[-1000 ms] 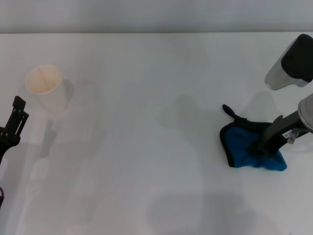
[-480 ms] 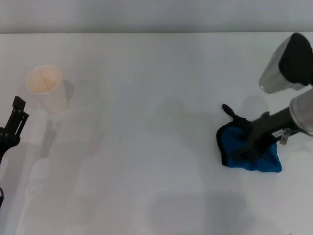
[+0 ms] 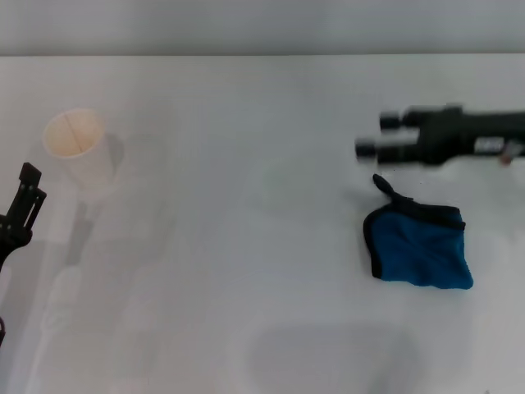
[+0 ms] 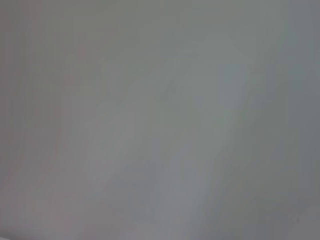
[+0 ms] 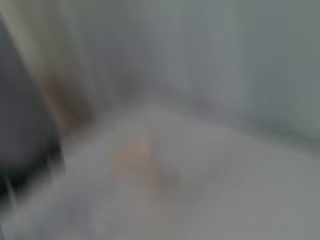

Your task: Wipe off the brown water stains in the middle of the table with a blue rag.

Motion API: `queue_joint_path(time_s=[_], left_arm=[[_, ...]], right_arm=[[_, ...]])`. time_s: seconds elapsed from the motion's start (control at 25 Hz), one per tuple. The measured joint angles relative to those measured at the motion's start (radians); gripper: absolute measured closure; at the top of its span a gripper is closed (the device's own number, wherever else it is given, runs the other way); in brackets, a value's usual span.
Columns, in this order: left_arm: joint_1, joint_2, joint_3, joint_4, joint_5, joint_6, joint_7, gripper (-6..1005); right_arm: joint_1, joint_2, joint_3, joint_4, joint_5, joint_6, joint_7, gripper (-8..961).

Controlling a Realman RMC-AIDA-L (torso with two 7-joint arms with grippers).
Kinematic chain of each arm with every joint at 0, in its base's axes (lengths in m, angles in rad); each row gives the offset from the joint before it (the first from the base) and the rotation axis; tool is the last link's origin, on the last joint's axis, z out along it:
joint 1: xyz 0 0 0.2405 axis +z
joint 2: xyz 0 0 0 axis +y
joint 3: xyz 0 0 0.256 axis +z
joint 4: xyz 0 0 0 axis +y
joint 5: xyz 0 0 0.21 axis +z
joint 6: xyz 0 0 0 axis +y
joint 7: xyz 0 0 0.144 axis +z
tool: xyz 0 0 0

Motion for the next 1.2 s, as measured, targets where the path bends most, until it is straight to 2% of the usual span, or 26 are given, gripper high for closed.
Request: queue_joint_path(time_s=[0.12,0.24,0.56,0.68,0.96,1.08,1.2], left_arm=[[0.0,0.0,0.0,0.0,0.0,0.0,0.001,164],[-0.002,0.0,0.0,0.0,0.001,0.0,0.002,164],[-0.002,-0.001,-0.001,-0.001,0.001,0.0,0.004,164],[-0.001,-0.001,-0.001,-0.002,0.0,0.0,0.004,164],[0.004,-0.001,0.0,-0.002,0.0,0.0,0.005,164],[0.004,-0.001,0.002,-0.002,0.0,0.0,0.005,164],[0.006,-0.001,0.006,-0.002,0.0,0.0,0.005,164]], right_arm=[[0.003,-0.004,0.134,0.202,0.254,-0.048,-0.148,112],[0.018,-0.005,0.26,0.384,0.37,-0.053,-0.232,93],[-0.004,0.003,0.543,0.692,0.616,-0.047,-0.459,93],[-0.015,0.005,0.597,0.778,0.675,-0.039,-0.696,94],[-0.011,0.009,0.624,0.994,0.759,-0.035,-1.515,96],[0.001,0.012,0.626,1.06,0.782,-0.033,-1.679,97],[0.006,0.014,0.627,1.085,0.806,-0.032,-1.721,97]])
